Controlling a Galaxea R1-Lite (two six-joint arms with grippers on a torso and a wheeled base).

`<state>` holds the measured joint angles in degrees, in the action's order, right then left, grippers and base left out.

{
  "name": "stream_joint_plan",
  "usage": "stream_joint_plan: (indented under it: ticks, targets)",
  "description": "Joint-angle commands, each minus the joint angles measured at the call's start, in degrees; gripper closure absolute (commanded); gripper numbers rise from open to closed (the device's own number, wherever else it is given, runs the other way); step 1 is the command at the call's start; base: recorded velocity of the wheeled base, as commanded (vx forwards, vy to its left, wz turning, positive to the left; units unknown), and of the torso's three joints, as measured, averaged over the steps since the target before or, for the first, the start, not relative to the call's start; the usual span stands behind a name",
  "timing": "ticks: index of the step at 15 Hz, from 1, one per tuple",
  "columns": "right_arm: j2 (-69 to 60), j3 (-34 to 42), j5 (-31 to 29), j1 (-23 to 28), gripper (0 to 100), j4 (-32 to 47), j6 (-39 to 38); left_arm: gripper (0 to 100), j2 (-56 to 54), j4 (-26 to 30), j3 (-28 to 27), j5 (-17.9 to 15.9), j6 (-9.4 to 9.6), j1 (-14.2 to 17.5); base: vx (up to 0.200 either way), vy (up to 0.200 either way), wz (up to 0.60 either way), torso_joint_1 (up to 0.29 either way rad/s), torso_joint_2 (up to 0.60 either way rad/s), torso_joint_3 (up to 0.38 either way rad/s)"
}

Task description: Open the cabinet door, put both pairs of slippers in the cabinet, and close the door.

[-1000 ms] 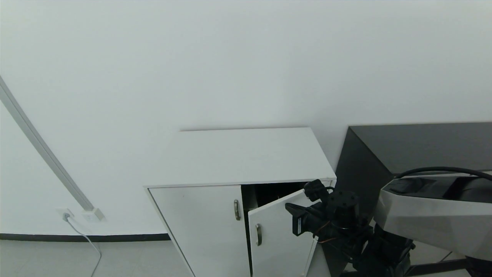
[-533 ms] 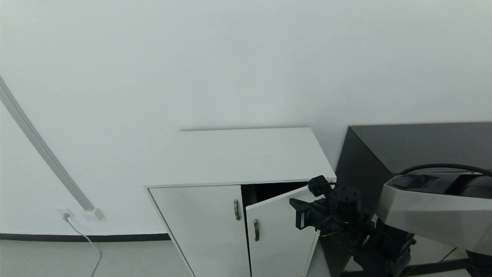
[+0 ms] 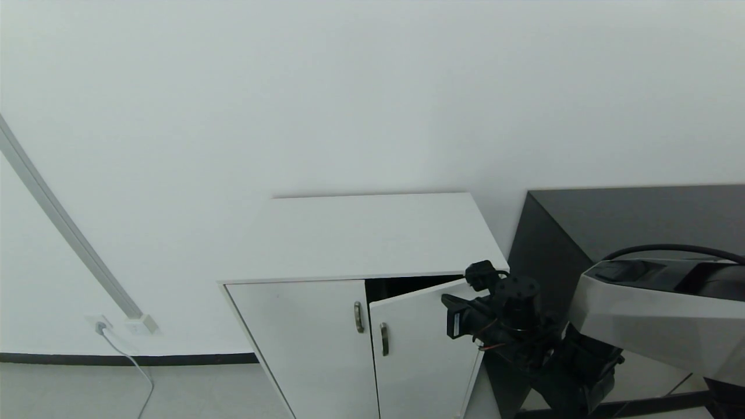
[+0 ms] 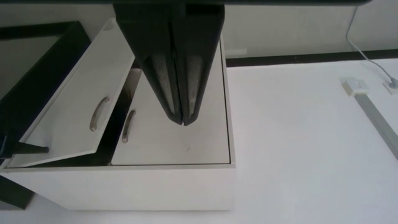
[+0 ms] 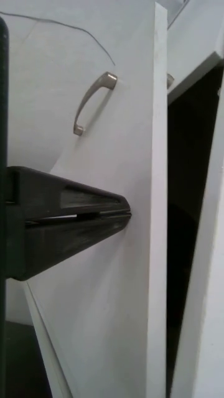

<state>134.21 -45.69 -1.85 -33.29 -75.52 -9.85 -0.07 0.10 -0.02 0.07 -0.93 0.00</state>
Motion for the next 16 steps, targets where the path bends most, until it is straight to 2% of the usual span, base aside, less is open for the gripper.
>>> stream_joint_plan:
  ticks: [1,9,16]
  targets:
    - [0.09,-0.45,-0.17,-0.02,100,-0.07,0.01,100,0.07,-0.01,-0.06,0.01,0.05,0.0,0.0,0.0,0.0,0.0,0.0,0.0]
    - [0.97,-4.32,-6.58,-0.11,100,3.45,0.89,100,0.07,-0.01,-0.06,0.01,0.05,0.0,0.0,0.0,0.0,0.0,0.0,0.0]
    - [1.76,-5.81,-7.02,0.6,100,4.07,0.8,100,0.07,-0.01,-0.06,0.01,0.05,0.0,0.0,0.0,0.0,0.0,0.0,0.0]
